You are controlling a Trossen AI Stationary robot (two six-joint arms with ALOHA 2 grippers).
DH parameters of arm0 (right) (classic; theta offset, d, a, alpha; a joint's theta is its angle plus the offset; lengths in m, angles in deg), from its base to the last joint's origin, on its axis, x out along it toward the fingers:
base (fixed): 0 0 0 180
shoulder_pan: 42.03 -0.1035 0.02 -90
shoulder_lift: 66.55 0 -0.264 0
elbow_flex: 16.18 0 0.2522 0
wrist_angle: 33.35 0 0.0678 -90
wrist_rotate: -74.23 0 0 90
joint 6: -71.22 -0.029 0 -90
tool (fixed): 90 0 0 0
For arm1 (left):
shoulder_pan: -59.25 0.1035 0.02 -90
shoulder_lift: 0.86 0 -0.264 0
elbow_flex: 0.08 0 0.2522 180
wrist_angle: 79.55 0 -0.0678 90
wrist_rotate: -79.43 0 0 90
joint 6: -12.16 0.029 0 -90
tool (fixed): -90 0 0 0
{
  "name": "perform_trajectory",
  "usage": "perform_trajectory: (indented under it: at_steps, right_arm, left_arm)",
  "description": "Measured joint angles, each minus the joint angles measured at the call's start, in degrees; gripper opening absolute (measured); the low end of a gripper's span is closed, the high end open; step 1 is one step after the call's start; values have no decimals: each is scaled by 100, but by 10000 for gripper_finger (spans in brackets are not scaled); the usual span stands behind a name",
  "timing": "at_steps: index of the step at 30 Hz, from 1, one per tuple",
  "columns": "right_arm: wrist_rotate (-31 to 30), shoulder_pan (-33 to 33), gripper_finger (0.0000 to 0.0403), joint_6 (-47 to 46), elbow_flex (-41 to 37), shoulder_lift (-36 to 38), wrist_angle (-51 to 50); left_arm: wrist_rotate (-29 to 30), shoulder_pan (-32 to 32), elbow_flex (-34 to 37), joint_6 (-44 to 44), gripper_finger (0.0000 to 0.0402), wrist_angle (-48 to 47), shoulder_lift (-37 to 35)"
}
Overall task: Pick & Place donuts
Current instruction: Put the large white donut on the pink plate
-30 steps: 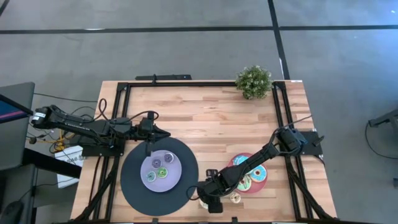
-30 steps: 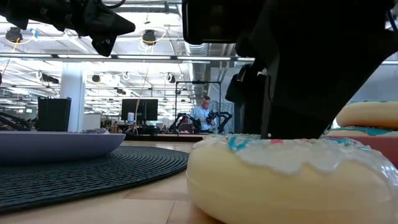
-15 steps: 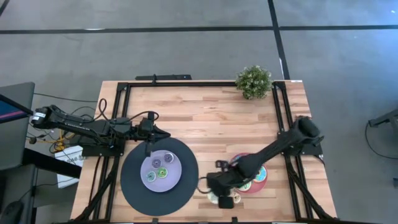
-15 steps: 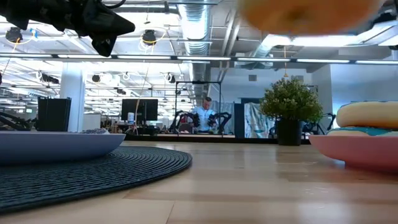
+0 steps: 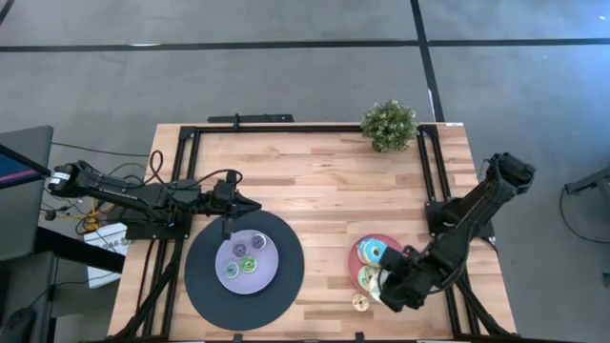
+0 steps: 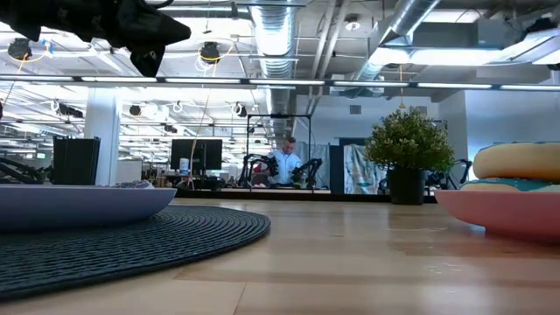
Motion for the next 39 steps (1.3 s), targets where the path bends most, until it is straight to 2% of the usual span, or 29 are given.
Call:
perform_trajectory:
  at_steps: [4, 11, 23, 30, 34, 39]
  right_arm:
    - [240, -98, 82, -612, -357, 20, 21]
    - [278, 13, 82, -784, -723, -101, 101]
    - [-143, 272, 82, -784, -878, -96, 98]
    - [-904, 298, 82, -1148, -877, -116, 60]
    - [-666, 355, 82, -1199, -876, -210, 114]
    - [-675, 389, 82, -1097, -878, -225, 359]
  left_arm:
    - [2, 0, 0, 0, 4, 4, 0]
    - [7, 0, 0, 0, 4, 0, 0]
    - [22, 0, 0, 1, 4, -4, 0]
    - [21, 0, 0, 2, 4, -2, 0]
    - [18, 0, 0, 2, 4, -2, 0]
    - [11, 0, 0, 2, 4, 0, 0]
